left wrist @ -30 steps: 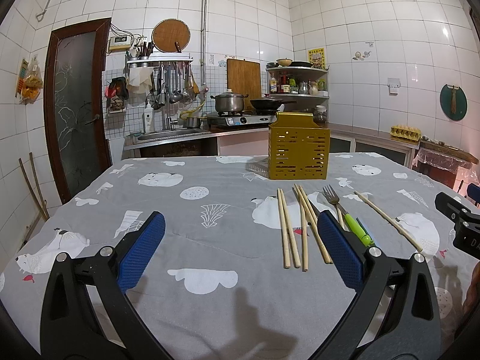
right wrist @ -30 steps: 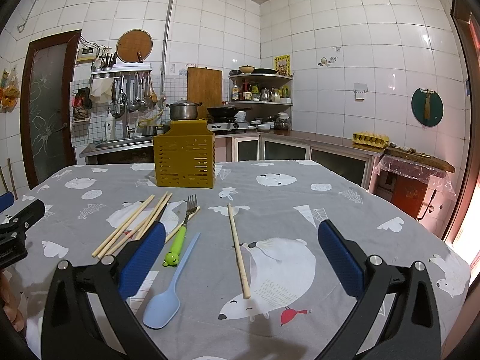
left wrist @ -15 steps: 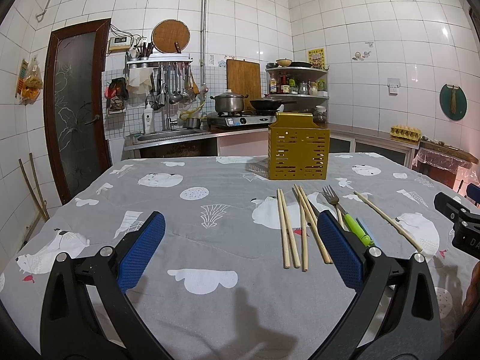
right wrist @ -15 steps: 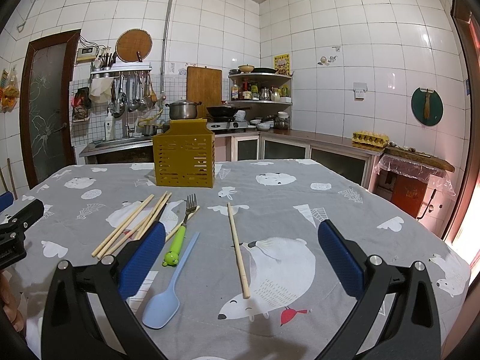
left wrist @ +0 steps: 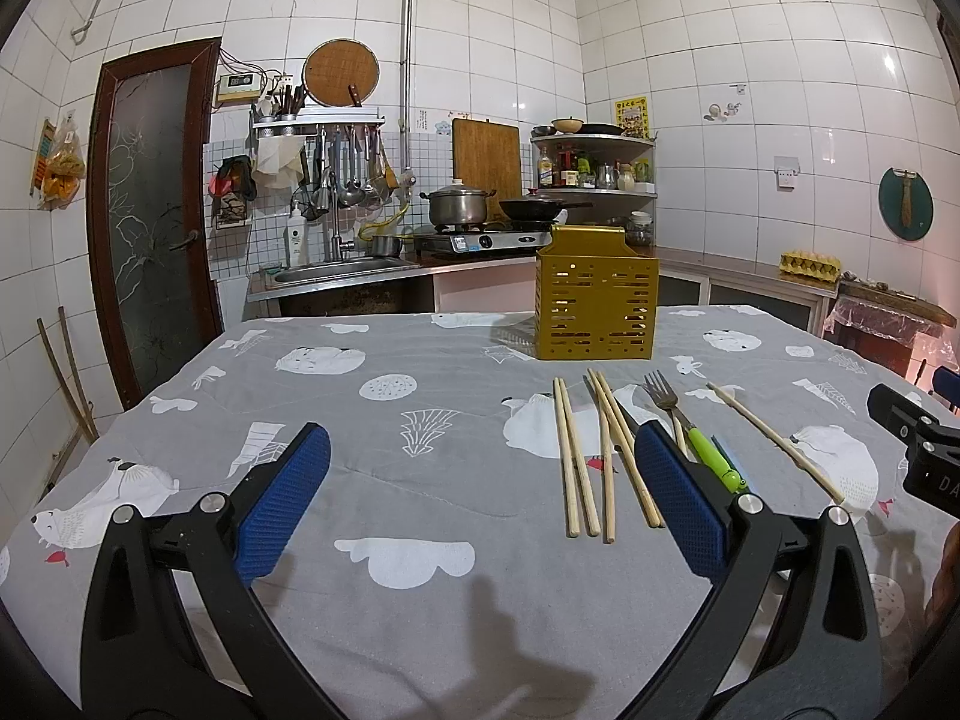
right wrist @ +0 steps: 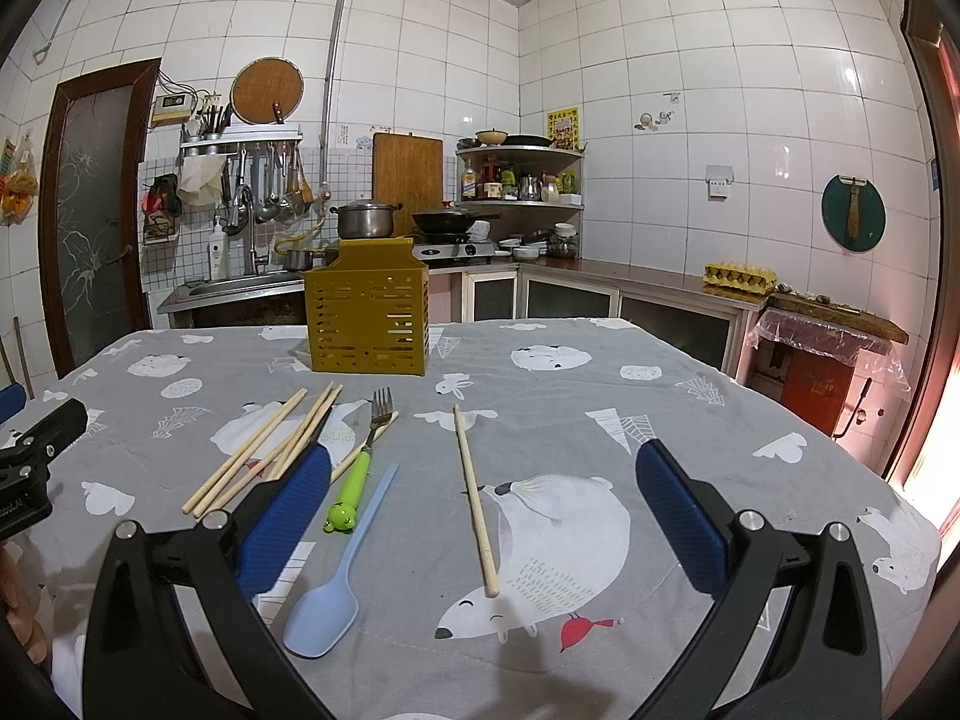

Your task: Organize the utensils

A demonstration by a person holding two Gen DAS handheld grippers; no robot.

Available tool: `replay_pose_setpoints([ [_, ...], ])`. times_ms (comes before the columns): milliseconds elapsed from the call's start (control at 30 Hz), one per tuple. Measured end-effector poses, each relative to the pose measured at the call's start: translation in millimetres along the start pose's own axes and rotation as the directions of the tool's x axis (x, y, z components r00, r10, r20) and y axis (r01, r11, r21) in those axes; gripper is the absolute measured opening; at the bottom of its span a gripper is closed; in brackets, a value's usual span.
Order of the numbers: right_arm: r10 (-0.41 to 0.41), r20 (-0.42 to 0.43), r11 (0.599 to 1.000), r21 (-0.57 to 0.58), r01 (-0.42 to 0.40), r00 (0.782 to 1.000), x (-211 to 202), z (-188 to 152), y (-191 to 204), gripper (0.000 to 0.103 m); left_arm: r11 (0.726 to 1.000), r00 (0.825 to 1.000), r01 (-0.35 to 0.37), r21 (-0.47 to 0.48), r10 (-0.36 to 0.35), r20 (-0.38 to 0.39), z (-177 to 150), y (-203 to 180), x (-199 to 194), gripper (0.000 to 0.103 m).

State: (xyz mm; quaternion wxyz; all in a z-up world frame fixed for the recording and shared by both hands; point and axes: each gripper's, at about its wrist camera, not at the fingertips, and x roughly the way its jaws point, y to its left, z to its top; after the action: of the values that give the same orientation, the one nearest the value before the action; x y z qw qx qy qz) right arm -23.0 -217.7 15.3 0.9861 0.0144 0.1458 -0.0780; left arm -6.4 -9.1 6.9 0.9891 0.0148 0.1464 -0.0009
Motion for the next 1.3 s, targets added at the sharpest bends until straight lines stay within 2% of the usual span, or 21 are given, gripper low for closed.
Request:
replay_pose_setpoints([
  [467, 0.009, 0.001, 1.000, 0.014, -0.009, 1.000, 3, -4, -3, 0.099, 1.000, 1.000, 0.002, -0.004, -0.002, -0.002, 0, 0, 0, 0.098],
  [600, 0.029, -0.012, 1.000, 0.012, -0.029, 1.000, 4, -4, -2, 0.099, 1.000, 0.999, 0.010, -0.014, -0.011, -0.031, 1, 1, 3, 0.098],
  [733, 0.046, -0.047, 0.999, -0.002, -0.046, 0.998, 8, -1, 1, 0.099, 0.999, 0.995, 0.023, -0.023, -0.025, -0.092, 2, 5, 16, 0.098],
  [833, 0.052, -0.091, 0.998, -0.028, -0.055, 0.995, 16, 3, 8, 0.099, 0.998, 0.985, 0.059, -0.013, -0.061, -0.163, 2, 3, 30, 0.098],
  [900, 0.045, -0.092, 0.998, -0.047, -0.050, 0.995, 18, 7, 11, 0.099, 0.996, 0.973, 0.090, -0.013, -0.090, -0.213, 5, 1, 40, 0.098],
  [1033, 0.046, -0.095, 0.998, -0.041, -0.050, 0.994, 30, 21, 12, 0.099, 0.991, 0.958, 0.122, -0.057, -0.133, -0.255, 14, 6, 59, 0.098],
  [1200, 0.031, -0.140, 0.999, -0.035, -0.036, 0.990, 60, 36, 10, 0.099, 0.990, 0.939, 0.095, -0.101, -0.123, -0.322, 28, 14, 89, 0.098],
  [1300, 0.034, -0.183, 0.999, -0.028, -0.039, 0.983, 82, 42, 8, 0.099, 0.990, 0.921, 0.098, -0.099, -0.128, -0.369, 36, 14, 111, 0.098],
])
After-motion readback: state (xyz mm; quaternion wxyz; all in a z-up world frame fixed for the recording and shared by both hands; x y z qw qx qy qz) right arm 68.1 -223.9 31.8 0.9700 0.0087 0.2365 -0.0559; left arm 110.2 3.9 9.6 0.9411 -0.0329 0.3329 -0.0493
